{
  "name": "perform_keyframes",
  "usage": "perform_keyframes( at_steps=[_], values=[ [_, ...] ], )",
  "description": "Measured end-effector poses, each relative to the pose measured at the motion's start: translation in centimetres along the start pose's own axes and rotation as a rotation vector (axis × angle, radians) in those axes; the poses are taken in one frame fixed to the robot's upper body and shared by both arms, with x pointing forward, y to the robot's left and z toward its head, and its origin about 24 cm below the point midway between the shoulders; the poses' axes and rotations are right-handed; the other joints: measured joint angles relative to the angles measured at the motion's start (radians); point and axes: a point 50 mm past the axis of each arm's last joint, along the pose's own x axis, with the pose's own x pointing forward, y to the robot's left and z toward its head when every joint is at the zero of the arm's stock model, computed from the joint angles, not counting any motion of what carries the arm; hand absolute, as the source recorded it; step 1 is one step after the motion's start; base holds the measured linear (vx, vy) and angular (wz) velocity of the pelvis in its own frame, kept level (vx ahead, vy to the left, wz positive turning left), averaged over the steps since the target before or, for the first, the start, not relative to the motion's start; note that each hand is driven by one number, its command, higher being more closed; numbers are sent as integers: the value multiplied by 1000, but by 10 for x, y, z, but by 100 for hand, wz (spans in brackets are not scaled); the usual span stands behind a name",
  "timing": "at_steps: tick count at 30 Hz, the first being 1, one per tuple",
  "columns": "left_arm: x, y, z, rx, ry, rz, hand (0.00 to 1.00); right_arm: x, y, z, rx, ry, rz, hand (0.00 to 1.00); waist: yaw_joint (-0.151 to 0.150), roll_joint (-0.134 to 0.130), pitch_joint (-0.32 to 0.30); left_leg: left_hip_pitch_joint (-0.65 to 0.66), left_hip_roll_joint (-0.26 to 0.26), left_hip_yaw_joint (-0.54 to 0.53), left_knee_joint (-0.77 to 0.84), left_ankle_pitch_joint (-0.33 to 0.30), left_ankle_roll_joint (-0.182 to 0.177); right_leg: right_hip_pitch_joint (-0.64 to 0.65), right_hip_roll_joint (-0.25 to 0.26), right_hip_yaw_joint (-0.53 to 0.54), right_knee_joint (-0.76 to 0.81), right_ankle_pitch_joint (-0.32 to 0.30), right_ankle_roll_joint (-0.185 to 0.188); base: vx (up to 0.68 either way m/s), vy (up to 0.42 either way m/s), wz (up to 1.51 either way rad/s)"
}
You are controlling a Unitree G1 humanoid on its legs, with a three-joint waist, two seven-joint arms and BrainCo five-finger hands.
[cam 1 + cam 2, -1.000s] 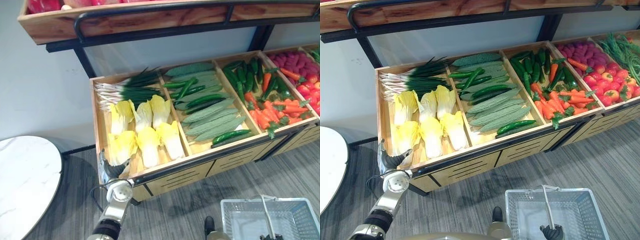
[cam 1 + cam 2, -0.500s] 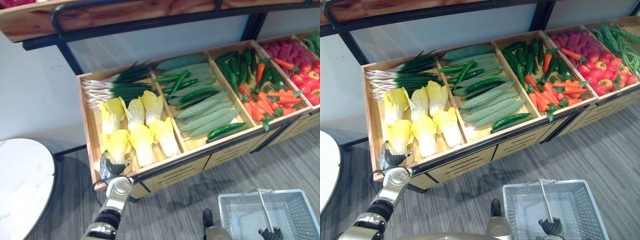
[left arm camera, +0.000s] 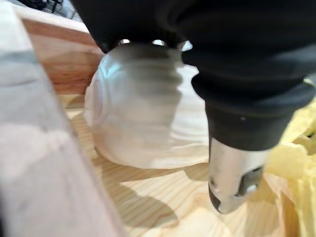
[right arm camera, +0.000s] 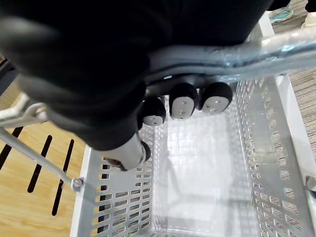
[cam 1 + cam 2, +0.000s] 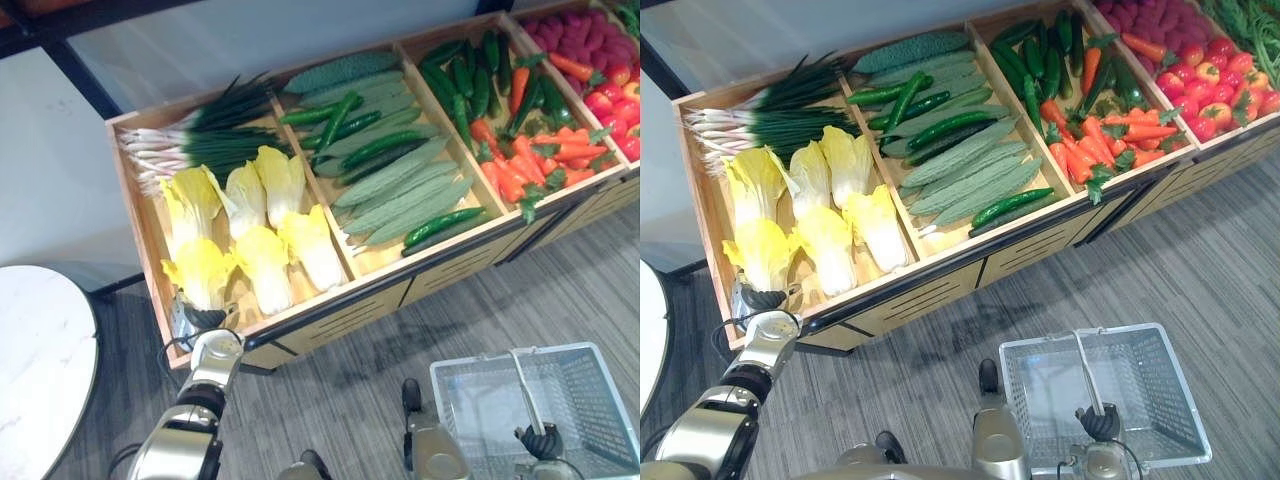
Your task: Pick vegetable in the basket
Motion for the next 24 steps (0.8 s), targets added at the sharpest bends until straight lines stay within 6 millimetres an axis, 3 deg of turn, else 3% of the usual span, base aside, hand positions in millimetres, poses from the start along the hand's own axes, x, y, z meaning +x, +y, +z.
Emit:
perform_keyframes(
  at_steps=[3,4,19,24],
  values=[
    [5,4,2,-73,62,41,0,1,1,5,3,-16,-3,100,3,1,12,0,10,14,1,-1,-3,-14,10,11,14,-4,-6,-1,-49,-13],
    [6,5,3,-85,69,53,100,2,1,7,2,-27,-5,100,2,3,17,0,11,18,1,0,-4,-19,11,14,20,-6,-8,-6,-32,-6],
    [13,11,13,-254,118,101,100,-2,11,8,-18,-41,29,100,2,-14,38,1,16,18,7,0,-6,-17,5,10,24,-4,-6,-9,-10,-1],
    [6,3,11,-350,146,89,100,-5,13,0,4,-2,23,100,0,-14,37,26,6,4,-7,3,-7,23,2,-9,0,-1,-1,11,-5,9]
  ],
)
